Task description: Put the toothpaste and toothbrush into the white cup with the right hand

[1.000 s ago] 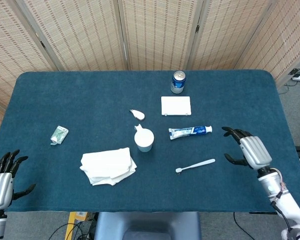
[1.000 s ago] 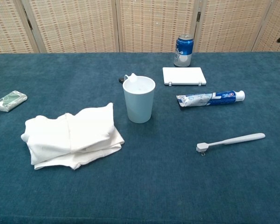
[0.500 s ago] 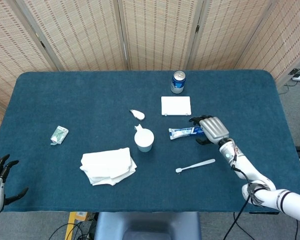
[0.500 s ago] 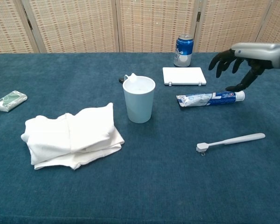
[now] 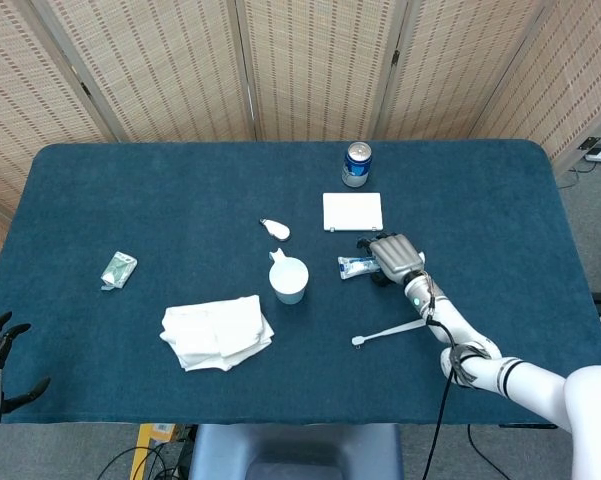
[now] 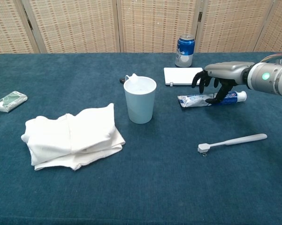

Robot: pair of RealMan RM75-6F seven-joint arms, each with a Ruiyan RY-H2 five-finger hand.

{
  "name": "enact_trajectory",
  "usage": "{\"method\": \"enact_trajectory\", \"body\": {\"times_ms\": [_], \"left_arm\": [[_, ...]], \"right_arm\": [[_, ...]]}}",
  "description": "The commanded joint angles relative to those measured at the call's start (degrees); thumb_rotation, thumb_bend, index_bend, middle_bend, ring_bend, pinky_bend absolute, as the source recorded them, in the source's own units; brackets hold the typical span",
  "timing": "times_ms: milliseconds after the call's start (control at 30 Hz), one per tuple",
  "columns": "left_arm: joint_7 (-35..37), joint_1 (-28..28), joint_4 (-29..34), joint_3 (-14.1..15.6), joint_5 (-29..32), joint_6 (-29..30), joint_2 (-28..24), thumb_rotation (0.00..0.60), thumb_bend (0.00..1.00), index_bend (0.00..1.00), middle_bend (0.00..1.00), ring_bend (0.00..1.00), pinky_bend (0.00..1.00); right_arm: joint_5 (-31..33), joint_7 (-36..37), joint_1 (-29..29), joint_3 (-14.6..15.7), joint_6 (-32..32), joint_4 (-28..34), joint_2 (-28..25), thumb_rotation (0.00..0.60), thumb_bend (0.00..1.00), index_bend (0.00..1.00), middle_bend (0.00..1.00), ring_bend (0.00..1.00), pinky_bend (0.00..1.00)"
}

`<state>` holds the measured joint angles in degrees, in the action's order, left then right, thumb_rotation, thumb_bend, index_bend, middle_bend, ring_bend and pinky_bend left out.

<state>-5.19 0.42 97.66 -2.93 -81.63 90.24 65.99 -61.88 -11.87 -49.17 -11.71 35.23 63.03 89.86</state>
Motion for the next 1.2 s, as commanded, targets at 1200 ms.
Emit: {"method": "enact_trajectory", "body": {"times_ms": [1200], "left_arm": [[0.6,0.5,-1.0,-0.4,0.3,-0.2,0.5,0.600,0.20,0.24,0.10,0.04,0.14]], "right_arm": [[-4.2,5.1,1.8,0.9,9.4,-0.3,2.4,0.600,0.37,0.63,0.65,0.41,0.37]]}}
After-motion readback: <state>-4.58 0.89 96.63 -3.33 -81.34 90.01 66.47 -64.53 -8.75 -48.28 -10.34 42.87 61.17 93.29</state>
